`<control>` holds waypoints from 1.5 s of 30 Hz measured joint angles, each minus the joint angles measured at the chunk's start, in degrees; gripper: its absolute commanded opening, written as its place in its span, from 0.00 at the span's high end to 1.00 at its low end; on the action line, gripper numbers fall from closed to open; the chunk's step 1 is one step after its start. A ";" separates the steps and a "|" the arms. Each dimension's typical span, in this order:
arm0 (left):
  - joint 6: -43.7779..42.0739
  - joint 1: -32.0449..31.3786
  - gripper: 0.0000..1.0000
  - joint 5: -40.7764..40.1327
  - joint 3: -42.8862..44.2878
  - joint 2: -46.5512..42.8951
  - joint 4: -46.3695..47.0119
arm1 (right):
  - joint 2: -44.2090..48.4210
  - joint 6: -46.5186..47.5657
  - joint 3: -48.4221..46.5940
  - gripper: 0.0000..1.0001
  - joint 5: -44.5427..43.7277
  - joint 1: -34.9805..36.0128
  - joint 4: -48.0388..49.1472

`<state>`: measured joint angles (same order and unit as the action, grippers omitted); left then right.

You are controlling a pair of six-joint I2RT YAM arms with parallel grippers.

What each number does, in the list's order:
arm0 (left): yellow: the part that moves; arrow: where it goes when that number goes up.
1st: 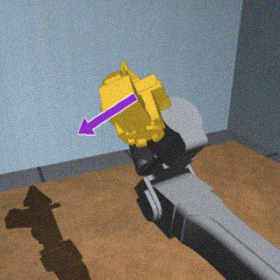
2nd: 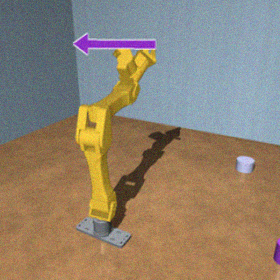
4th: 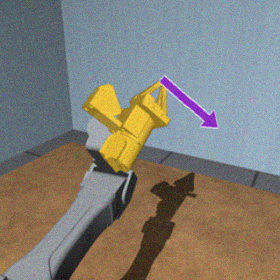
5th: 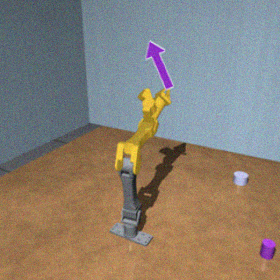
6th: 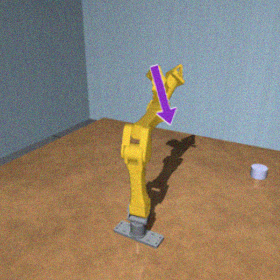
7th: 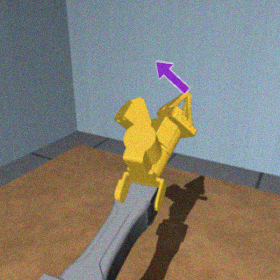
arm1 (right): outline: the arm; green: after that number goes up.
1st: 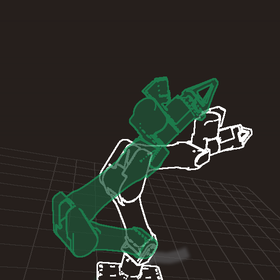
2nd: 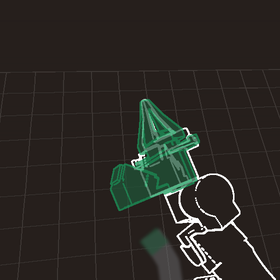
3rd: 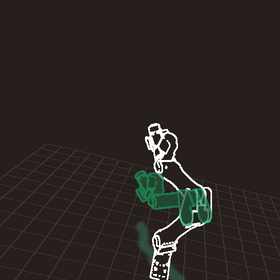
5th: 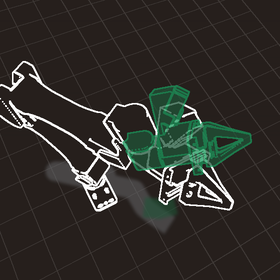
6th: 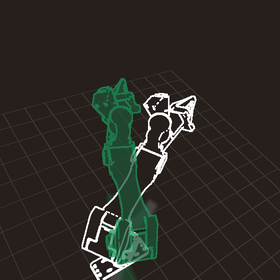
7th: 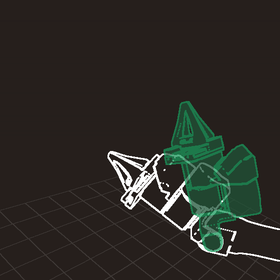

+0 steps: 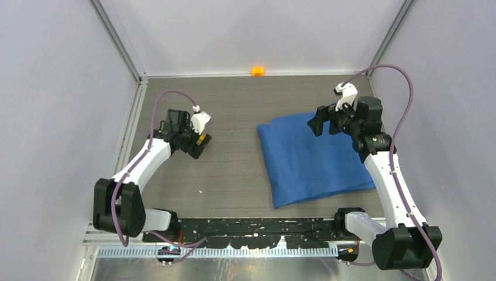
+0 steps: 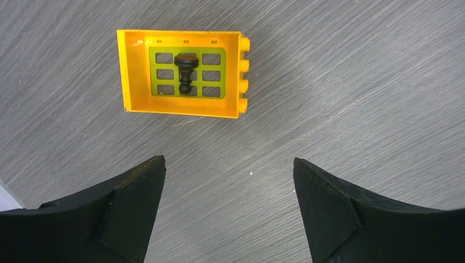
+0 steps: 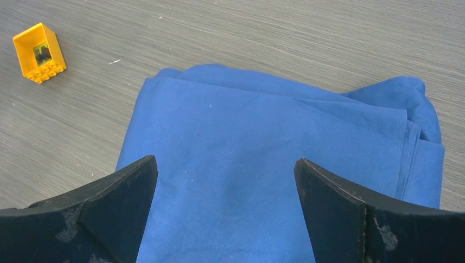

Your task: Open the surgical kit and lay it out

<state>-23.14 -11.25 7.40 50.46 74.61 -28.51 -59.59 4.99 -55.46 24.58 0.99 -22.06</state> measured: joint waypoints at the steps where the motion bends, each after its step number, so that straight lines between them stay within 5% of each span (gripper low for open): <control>1: 0.07 0.00 0.13 -0.52 0.66 1.14 -0.42 | 0.00 0.26 0.09 0.01 0.02 0.00 -0.02; 16: 8.37 0.00 0.20 -4.83 7.76 22.25 -3.87 | -0.04 2.03 0.20 0.00 0.42 0.00 -0.31; 23: 13.55 0.66 0.22 -5.03 17.84 30.58 -4.68 | -0.04 2.36 0.87 0.01 0.66 0.00 -0.33; 33: 15.52 1.95 0.23 -4.76 42.64 47.95 -6.21 | -1.22 2.80 1.18 0.00 0.61 0.00 -0.31; 45: 23.06 3.96 0.31 -5.44 86.86 73.57 -19.12 | -3.15 4.26 1.79 0.00 -0.37 0.00 -0.31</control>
<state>-0.08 -7.29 1.96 137.32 148.18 -47.64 -62.74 9.26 -53.67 24.21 0.99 -22.37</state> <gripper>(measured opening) 0.690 0.995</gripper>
